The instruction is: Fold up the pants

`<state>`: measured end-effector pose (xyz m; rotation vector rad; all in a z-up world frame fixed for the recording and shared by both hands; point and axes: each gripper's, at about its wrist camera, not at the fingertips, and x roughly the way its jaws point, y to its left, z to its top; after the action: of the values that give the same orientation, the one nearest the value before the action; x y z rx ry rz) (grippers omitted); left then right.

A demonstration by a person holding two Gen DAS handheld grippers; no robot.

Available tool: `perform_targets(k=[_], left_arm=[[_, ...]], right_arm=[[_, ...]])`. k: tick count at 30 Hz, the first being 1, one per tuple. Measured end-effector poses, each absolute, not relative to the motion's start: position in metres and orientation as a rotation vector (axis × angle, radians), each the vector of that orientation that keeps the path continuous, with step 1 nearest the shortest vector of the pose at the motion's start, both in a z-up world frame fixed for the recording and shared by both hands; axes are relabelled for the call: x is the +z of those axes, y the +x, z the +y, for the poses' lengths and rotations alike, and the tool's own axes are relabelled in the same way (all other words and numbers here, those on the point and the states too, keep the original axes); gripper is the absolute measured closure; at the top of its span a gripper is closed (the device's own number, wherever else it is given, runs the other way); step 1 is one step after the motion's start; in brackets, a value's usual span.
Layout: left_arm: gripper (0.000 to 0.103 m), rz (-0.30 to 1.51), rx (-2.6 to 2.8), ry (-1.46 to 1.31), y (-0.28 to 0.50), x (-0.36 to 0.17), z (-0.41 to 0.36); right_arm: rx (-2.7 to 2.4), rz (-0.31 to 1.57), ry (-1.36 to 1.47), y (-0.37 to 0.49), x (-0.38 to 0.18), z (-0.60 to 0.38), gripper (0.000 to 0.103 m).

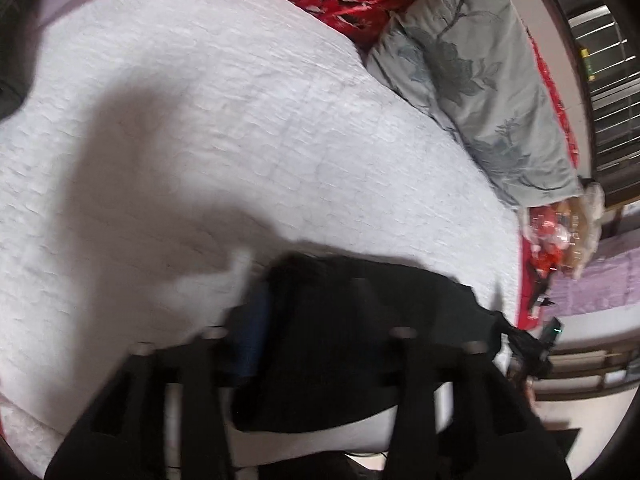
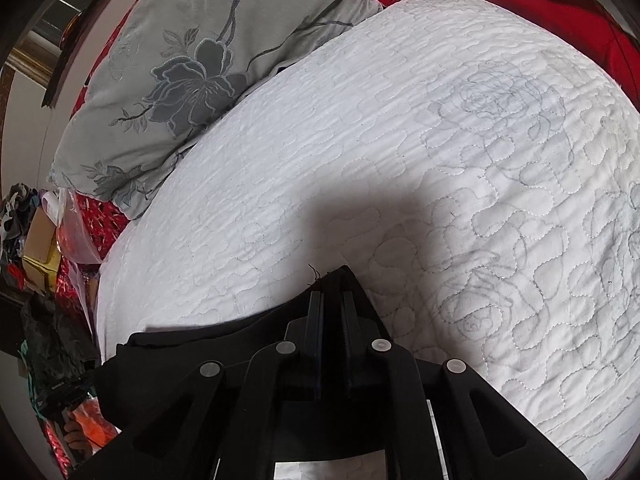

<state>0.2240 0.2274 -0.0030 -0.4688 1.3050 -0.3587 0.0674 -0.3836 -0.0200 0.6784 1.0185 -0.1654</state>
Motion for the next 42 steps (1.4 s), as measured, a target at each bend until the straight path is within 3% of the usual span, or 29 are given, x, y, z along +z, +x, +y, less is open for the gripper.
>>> perform_targets(k=[9,11,18,19,20,23,31,39,42], left_arm=[[0.053,1.314,-0.409,-0.326,0.219,0.001,0.201],[0.061,1.319,-0.371,-0.257,0.217,0.001,0.195],[0.061,1.417,-0.368,-0.190,0.214,-0.023,0.191],[0.066,1.421,-0.361,-0.176,0.212,-0.025,0.189],[0.080,1.404,-0.336,-0.151,0.211,-0.023,0.189],[0.094,1.369,-0.288,-0.221,0.212,-0.017,0.197],[0.096,1.263,-0.201,-0.328,0.212,0.007,0.205],[0.093,1.321,-0.108,-0.345,0.213,-0.027,0.212],[0.087,1.345,-0.124,-0.391,0.212,-0.025,0.218]], right_arm=[[-0.169,1.022,0.674,0.070,-0.021,-0.383,0.093],[-0.170,1.022,0.674,0.071,-0.021,-0.383,0.093],[-0.174,1.023,0.678,0.070,-0.021,-0.383,0.093],[-0.174,1.023,0.679,0.070,-0.021,-0.383,0.093],[-0.174,1.022,0.679,0.070,-0.021,-0.383,0.093],[-0.176,1.021,0.668,0.070,-0.021,-0.383,0.093],[-0.157,0.985,0.666,0.069,-0.007,-0.380,0.097],[-0.198,1.005,0.653,0.071,-0.026,-0.391,0.097],[-0.190,1.010,0.655,0.066,-0.023,-0.393,0.085]])
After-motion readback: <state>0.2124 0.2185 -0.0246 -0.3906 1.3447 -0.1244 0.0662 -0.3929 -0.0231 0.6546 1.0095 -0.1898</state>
